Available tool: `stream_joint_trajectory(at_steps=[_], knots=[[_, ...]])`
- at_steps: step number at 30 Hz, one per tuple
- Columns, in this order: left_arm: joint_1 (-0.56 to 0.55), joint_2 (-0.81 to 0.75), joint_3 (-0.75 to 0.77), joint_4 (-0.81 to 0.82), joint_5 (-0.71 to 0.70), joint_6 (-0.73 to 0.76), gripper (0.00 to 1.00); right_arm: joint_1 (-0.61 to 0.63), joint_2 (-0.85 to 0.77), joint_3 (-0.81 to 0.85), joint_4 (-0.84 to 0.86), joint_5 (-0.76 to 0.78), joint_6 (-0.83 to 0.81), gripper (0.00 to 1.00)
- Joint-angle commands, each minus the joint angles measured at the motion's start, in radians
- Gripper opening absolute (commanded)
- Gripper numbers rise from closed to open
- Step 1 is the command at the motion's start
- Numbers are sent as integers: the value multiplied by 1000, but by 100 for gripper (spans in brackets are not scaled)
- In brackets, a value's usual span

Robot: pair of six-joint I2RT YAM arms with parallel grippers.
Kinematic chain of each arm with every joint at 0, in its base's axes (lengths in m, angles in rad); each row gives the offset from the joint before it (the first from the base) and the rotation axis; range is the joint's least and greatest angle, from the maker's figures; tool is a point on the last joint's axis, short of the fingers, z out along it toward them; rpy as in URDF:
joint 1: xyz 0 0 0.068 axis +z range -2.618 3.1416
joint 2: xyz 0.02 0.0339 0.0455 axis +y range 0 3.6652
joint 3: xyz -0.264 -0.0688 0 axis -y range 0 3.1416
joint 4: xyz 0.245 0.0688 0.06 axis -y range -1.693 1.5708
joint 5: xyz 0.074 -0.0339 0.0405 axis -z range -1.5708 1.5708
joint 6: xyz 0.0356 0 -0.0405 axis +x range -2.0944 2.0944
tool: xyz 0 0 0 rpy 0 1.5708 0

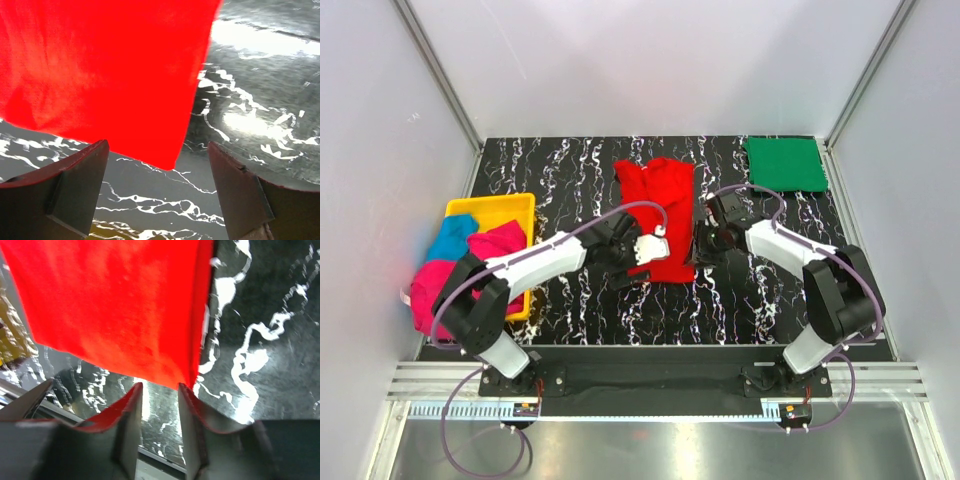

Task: Fold and stack the t-shirts
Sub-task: Fold the tshirt

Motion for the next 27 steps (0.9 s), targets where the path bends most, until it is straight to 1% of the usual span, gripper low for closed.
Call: stream_joint_trajectory(at_steps=[1, 3, 5, 7, 10, 13, 14, 17, 18, 20, 21, 22, 23, 25, 26, 27], knots=[[-39, -13, -67, 44, -100, 108, 87, -3, -4, -41, -30, 34, -9, 43], [-50, 7, -94, 57, -163, 128, 86, -2, 16, -26, -28, 13, 4, 46], [-50, 18, -110, 90, -194, 139, 86, 0, 27, -14, -34, 16, 8, 51], [-50, 21, -128, 129, -220, 153, 86, 0, 44, -11, -34, 7, 6, 53], [-52, 35, -140, 161, -220, 153, 86, 12, 62, -18, -31, -4, 15, 54], [-52, 50, -151, 182, -220, 134, 82, 17, 87, -50, 8, -19, 38, 53], [-52, 55, -159, 192, -222, 128, 76, 18, 94, -60, 33, -30, 52, 53], [-53, 65, -165, 201, -220, 116, 65, 17, 127, -66, 48, -35, 69, 38], [-53, 64, -165, 200, -217, 111, 54, 17, 131, -64, 54, -39, 77, 24], [-52, 55, -154, 174, -205, 98, 43, 18, 128, -60, 53, -38, 80, 11], [-52, 50, -148, 163, -197, 90, 27, 17, 125, -52, 38, -36, 75, 5], [-52, 32, -142, 135, -191, 72, 15, 17, 120, -46, 24, -38, 69, 0], [-52, 23, -130, 120, -177, 61, 0, 17, 111, -43, 9, -44, 64, 0], [-52, -17, -119, 59, -158, 36, 0, 20, 68, -46, -40, -48, 51, 0], [-52, -34, -111, 31, -141, 27, 0, 27, 47, -47, -91, -47, 44, 0], [-50, -51, -105, 6, -128, 16, 0, 35, 1, -52, -119, -45, 37, 0]])
